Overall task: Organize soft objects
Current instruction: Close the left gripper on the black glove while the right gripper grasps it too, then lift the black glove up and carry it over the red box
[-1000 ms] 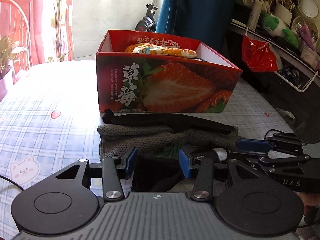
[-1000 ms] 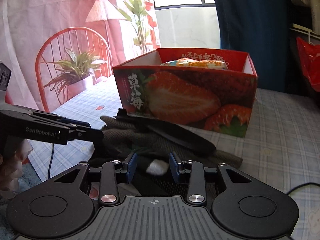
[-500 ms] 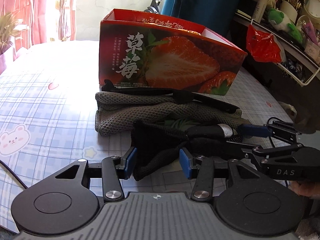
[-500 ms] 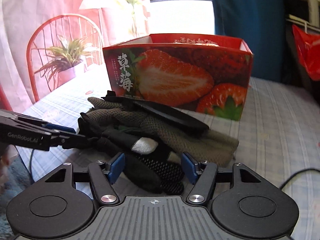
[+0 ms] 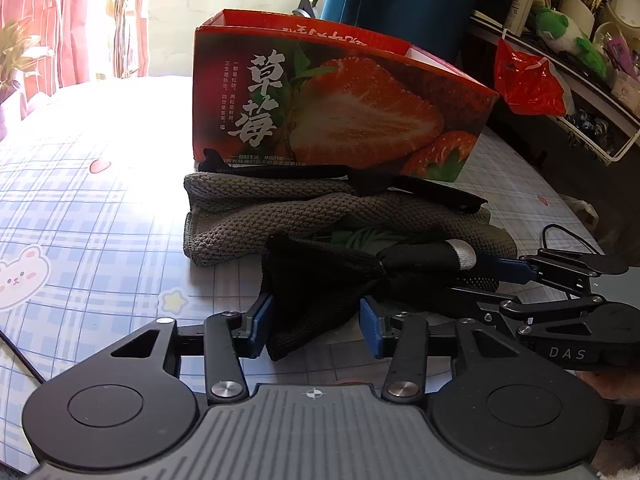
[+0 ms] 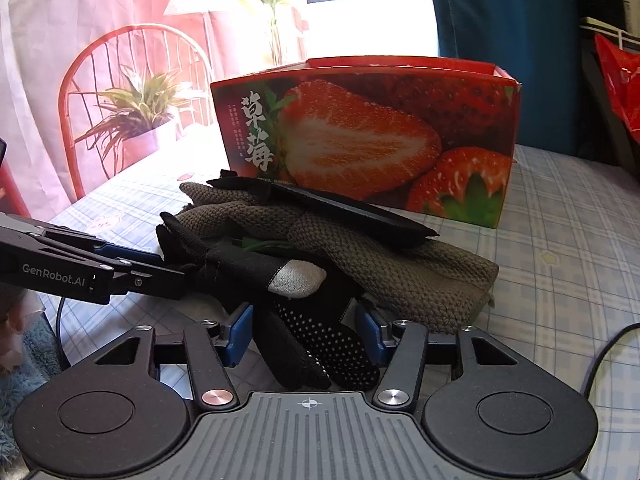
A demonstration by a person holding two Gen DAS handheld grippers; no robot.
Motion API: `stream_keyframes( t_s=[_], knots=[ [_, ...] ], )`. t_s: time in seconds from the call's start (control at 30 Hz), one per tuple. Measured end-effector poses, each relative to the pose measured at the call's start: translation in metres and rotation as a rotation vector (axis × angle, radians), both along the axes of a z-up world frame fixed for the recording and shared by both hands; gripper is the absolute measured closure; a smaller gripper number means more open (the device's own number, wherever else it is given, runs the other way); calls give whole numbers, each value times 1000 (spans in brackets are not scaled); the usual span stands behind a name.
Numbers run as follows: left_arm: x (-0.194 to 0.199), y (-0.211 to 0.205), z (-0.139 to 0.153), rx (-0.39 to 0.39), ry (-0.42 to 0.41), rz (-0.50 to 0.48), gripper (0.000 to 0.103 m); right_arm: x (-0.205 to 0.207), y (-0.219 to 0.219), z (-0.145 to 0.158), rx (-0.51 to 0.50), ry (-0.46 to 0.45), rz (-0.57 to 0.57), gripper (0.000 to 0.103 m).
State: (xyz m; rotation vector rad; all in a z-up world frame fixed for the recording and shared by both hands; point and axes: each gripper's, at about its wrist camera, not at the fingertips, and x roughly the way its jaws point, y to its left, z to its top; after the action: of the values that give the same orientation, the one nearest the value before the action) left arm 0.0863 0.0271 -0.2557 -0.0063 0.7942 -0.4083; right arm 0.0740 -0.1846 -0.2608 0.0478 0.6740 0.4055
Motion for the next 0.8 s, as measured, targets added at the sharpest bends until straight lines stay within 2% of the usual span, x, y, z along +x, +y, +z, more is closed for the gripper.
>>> stream_keyframes(
  t_s=[0.07,0.33,0.53,0.8],
  knots=[
    [1,0,-1,-21,21,-18,77,-1,1,0,5,5,10,62],
    [-2,-4,0,-11,11,-32,85,-4,1,1,22,-5,24,80],
    [-5,-4,3,-11,-18,-30,87,-6,0,3,51,-20,27,84],
    [-10,-3,12,-21,-76,-26,88,-12,-2,12,97,-72,22,85]
  ],
)
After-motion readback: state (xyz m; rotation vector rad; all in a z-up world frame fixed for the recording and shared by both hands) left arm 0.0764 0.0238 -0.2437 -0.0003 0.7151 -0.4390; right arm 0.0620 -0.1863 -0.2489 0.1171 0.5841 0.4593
